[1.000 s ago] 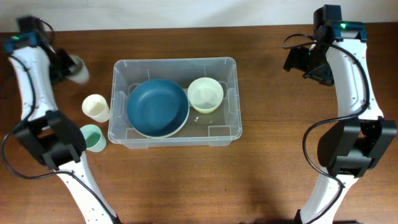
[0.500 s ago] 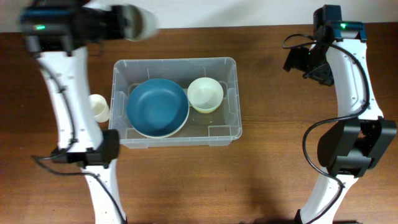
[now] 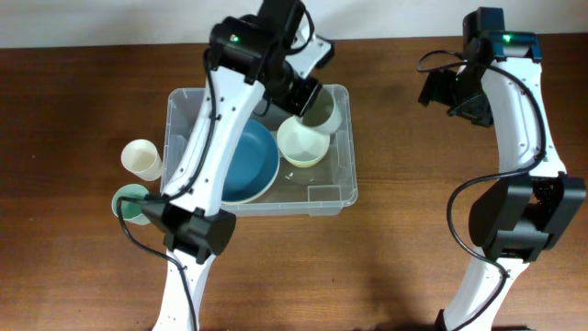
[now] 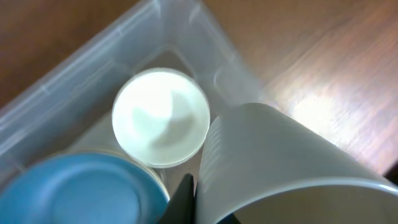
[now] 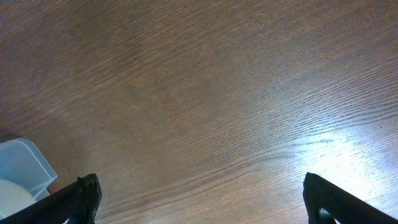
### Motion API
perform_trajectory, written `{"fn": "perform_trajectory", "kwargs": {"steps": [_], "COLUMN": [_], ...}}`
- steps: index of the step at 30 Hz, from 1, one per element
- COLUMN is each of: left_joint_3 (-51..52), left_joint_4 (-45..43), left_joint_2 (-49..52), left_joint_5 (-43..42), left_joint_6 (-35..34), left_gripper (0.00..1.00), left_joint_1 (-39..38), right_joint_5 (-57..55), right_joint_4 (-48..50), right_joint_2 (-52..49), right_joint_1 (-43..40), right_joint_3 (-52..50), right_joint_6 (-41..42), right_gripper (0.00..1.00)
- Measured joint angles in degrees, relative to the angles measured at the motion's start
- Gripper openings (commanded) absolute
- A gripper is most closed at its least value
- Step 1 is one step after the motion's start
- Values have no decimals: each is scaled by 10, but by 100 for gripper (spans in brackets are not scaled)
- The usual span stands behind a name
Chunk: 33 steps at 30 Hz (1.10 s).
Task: Pack container
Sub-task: 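Carry the grey cup into the bin and release it at the front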
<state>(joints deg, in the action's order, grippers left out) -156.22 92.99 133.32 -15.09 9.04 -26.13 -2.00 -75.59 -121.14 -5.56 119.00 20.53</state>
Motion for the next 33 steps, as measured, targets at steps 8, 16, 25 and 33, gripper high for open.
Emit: {"fn": "perform_trajectory", "kwargs": {"steps": [8,16,25,33], "left_joint_3": [97,221,334,344], "left_joint_4": [35,-29,-98,-128], "left_joint_2": [1,1,2,2], "left_joint_5": [5,10,33,36], "left_joint_6": [-12,-46,-58,-61], "left_gripper": [7,7,21,38], "left_joint_1": [-1,-3,-4,-4], "right_joint_5": [0,0,0,0], "right_joint_4": [0,0,0,0], "right_joint_2": [0,0,0,0], "right_joint_1": [0,0,0,0], "right_joint_3": [0,0,0,0], "right_joint_6": [0,0,0,0], "right_gripper": [99,99,99,99]}}
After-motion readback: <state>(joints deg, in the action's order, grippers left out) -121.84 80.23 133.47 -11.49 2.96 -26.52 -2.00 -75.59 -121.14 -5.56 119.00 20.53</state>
